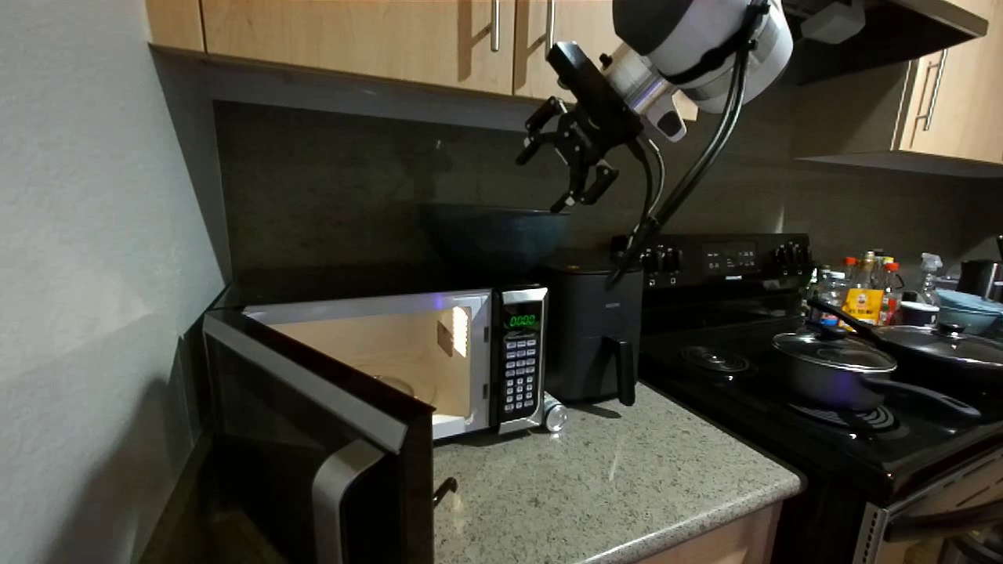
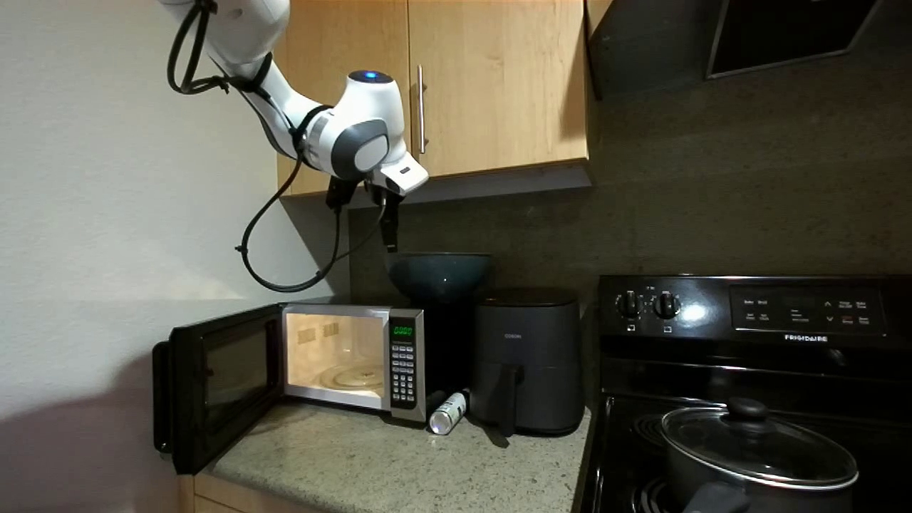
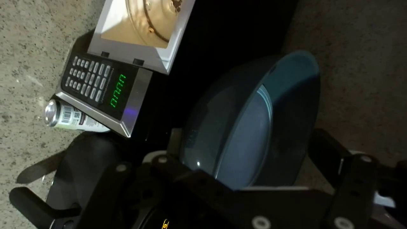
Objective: Open the microwave door, place the blue bowl inside the microwave
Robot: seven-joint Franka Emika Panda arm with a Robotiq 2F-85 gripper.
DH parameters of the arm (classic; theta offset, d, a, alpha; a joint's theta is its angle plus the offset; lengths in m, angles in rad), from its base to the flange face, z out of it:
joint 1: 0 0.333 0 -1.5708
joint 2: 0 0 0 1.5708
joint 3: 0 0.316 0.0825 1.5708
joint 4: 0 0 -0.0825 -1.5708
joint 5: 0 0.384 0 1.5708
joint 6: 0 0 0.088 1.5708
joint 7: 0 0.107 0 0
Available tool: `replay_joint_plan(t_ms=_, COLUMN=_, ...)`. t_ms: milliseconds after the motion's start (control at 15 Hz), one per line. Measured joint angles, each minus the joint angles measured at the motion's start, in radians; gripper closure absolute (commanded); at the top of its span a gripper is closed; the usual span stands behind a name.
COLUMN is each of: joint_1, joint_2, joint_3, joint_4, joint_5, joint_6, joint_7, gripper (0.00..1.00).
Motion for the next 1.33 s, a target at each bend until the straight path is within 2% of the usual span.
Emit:
replay_joint_plan(t_ms=467, joint_1=-0.023, joint_2=0.034, joint_3=0.001, joint_4=0.001, joint_5=0.113, joint_6=-0.026, joint_7=-0.001, gripper=0.00)
replay_joint_plan(t_ms=867, joint_1=-0.036, joint_2=0.093, joint_3=0.002, joint_4=0.032, joint_5=0.109, joint_6=-0.097, joint_7=-0.055, gripper=0.00)
replay_joint_plan(t_ms=1333, joint_1=-0.036, joint_2=0.162, joint_3=0.014, joint_4=0.137, joint_5=0.079, joint_6=-0.152, joint_7=-0.106, gripper=0.00)
